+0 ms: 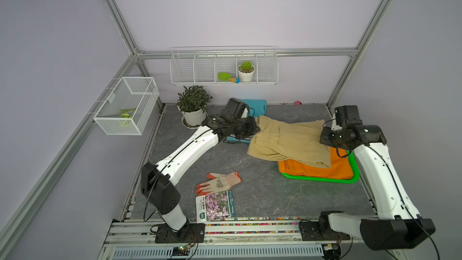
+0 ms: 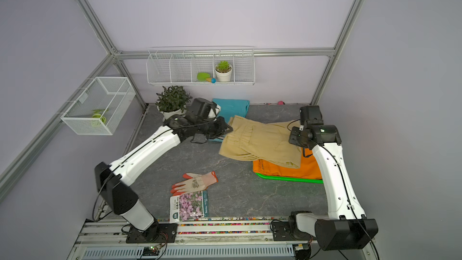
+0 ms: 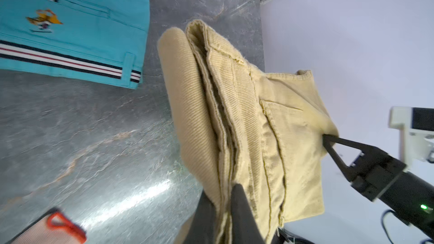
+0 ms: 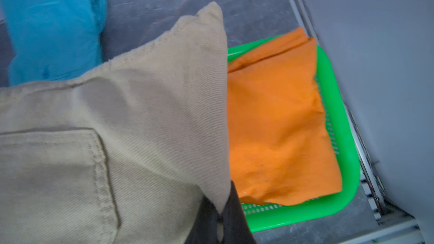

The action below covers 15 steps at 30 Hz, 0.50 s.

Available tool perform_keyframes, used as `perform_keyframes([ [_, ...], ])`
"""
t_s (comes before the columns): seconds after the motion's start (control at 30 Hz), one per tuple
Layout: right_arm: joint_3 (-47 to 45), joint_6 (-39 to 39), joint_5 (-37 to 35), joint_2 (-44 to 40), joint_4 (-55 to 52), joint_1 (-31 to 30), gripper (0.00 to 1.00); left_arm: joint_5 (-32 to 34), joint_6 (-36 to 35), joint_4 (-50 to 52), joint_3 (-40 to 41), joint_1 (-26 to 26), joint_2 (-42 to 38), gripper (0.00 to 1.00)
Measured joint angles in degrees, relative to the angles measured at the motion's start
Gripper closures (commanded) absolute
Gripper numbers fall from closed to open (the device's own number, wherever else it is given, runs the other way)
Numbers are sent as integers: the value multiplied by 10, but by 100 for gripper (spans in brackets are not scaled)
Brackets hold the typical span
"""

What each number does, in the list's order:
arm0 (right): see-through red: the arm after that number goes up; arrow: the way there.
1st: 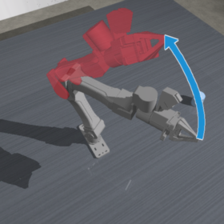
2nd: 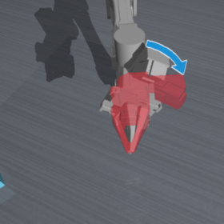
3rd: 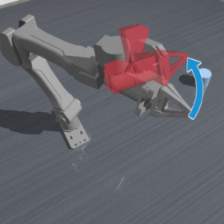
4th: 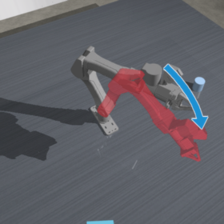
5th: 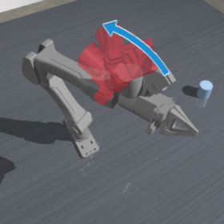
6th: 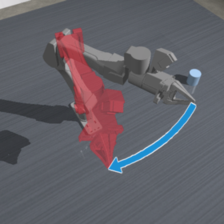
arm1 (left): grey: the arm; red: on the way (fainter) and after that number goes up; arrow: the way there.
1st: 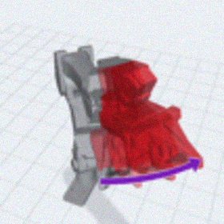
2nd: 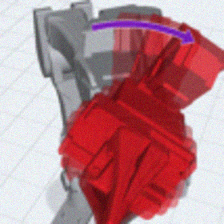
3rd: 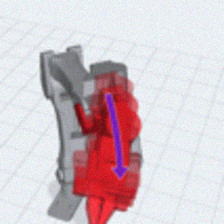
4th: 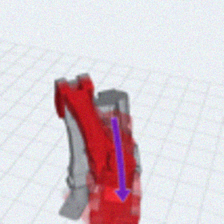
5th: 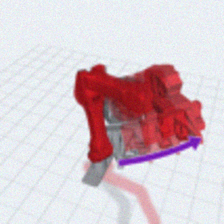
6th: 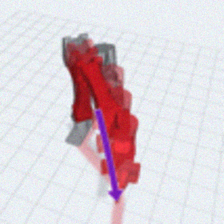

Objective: Put the folded long pants in the basket
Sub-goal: Place the long pant in the basket.

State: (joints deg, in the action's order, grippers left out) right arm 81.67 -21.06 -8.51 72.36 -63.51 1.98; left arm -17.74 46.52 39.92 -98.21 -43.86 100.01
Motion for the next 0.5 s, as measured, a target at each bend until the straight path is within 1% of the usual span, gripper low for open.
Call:
perform_keyframes([
  [0.07, -18, 5, -7, 8, 10, 54, 100, 10, 8, -5, -43, -33, 64, 100],
  [0.1, -23, 8, -12, 13, 10, 70, 100, 15, 10, -6, -61, -46, 90, 100],
  [0.17, -24, 11, -26, 28, 12, 91, 100, 19, 15, -6, -94, -72, 138, 100],
  [0.23, -23, 15, -36, 45, 16, 103, 100, 27, 19, -4, -114, -89, 169, 100],
  [0.33, -8, 14, -42, 92, 15, 127, 100, 45, 22, -3, -129, -107, 194, 100],
  [0.5, -2, 14, -53, 155, 12, 146, 100, 43, 30, -2, -145, -114, 208, 100],
])
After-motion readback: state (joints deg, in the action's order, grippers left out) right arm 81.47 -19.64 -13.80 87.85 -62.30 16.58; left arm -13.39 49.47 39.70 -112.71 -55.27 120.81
